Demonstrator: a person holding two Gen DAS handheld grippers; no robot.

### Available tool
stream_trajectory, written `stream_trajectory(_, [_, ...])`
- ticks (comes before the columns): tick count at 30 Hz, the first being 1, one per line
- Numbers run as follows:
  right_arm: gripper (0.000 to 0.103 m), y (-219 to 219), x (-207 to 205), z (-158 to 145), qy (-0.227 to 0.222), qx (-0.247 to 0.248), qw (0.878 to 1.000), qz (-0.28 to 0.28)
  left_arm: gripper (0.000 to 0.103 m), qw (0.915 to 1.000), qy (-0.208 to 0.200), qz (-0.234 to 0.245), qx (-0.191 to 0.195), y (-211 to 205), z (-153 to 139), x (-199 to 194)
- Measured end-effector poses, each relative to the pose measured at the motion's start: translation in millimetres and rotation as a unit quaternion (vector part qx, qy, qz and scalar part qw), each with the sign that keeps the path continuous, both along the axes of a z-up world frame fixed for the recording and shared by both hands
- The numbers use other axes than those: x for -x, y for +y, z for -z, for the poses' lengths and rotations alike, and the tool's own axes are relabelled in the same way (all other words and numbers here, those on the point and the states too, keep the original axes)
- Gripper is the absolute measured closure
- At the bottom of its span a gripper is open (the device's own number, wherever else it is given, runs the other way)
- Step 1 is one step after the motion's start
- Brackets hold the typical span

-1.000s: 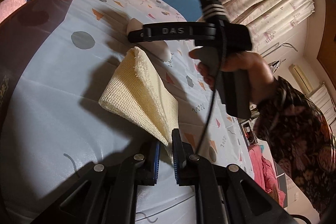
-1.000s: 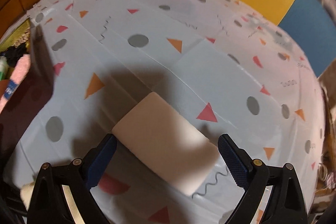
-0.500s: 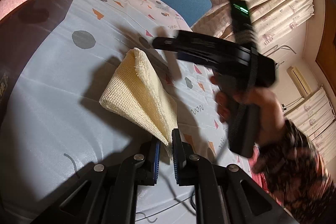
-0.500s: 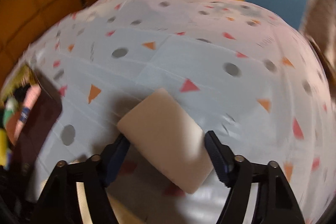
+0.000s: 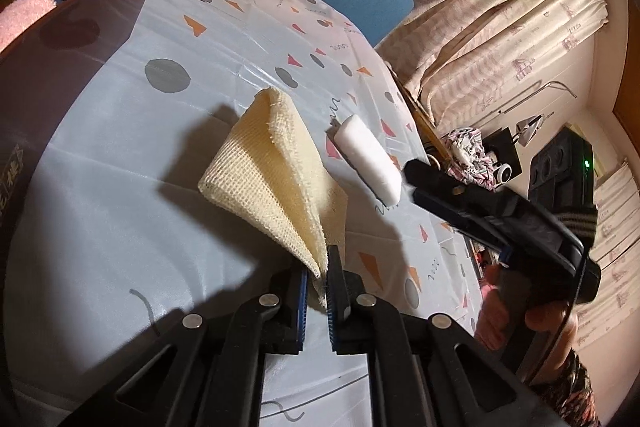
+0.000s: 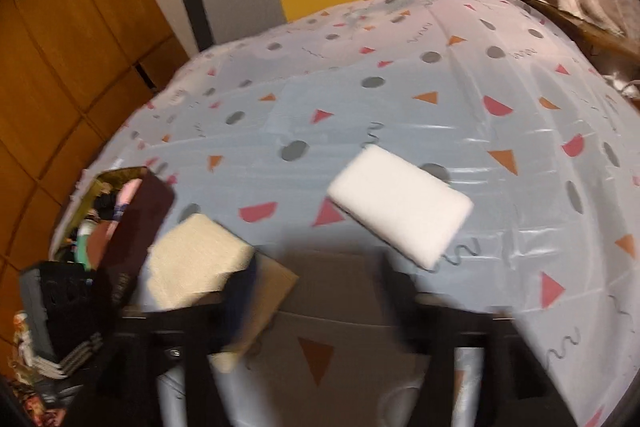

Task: Organize soft objects
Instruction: 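Grasp the white rectangular sponge with the right tool while the left tool holds the cloth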

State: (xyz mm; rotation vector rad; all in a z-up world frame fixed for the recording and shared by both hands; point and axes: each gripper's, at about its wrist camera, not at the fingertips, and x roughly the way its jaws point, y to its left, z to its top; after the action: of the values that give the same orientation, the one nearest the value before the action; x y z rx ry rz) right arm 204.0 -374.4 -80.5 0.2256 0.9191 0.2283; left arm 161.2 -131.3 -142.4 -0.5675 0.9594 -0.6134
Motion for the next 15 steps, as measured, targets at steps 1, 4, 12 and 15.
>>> stream_trajectory(1, [0.006,0,-2,-3,-0.013,0.013,1.000,0.008,0.095,1.0000,-0.002,0.001,-0.001,0,0,1])
stream_trajectory(4, [0.006,3,-16,-11,-0.045,0.067,0.997,0.000,0.095,1.0000,-0.004,0.000,0.000,0,0,2])
stream_trajectory(12, [0.018,-6,-74,29,0.049,0.166,0.983,-0.059,0.095,1.0000,-0.008,0.000,0.003,-2,0,3])
stream_trajectory(15, [0.030,-16,-69,36,0.049,0.145,0.988,-0.034,0.095,0.9999,-0.010,0.000,0.005,-2,1,3])
